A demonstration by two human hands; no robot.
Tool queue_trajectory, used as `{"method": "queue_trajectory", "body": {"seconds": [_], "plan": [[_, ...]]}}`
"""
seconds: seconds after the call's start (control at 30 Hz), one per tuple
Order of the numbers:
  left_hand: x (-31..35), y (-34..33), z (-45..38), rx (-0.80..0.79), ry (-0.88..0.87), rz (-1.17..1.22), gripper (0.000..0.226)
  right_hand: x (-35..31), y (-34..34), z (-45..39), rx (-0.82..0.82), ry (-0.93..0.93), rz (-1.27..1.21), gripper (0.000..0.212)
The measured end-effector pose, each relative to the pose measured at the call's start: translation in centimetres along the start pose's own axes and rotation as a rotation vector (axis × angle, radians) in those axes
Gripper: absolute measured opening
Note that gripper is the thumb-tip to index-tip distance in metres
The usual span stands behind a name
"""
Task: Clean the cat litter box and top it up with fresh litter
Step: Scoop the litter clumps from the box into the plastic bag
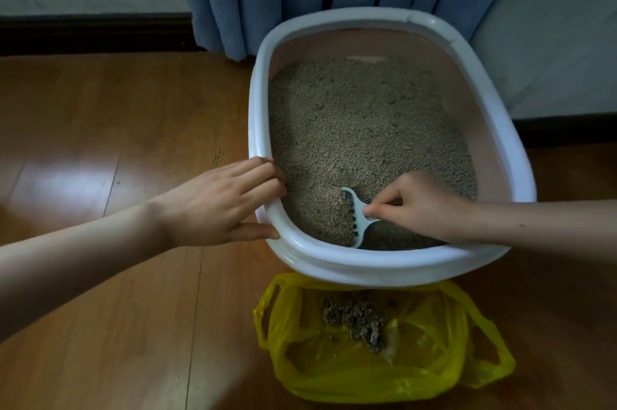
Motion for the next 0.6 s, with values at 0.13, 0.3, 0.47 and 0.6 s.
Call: {"method": "queue_trajectory", "body": {"seconds": [0.13, 0.3, 0.47, 0.6], "plan": [[0.1, 0.2, 0.0, 0.013, -0.004, -0.003, 0.052, 0.1, 0.6, -0.5, 0.001, 0.015, -0.213, 0.012], [0.3, 0.3, 0.2, -0.008, 0.007, -0.029, 0.051, 1.4, 2.4, 0.6, 0.092, 0.000, -0.283, 0.019], [0.5, 0.5, 0.1, -0.012, 0.001, -0.028, 0.050, 1.7, 3.3, 2.2, 0.074, 0.003, -0.286, 0.017], [0.5, 0.5, 0.1, -0.012, -0.003, -0.039, 0.051, 2.5, 3.9, 3.0, 0.089, -0.087, -0.278, 0.028]]}}
Point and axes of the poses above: each hand's wrist, its own z-axis away from the middle knuckle, its own y-axis out of the back of the hand, x = y × z, the point moved 7 cm from there along -z, towards the middle knuckle, and after that the axes turned 8 degrees about -x, right-handed, at the moved point
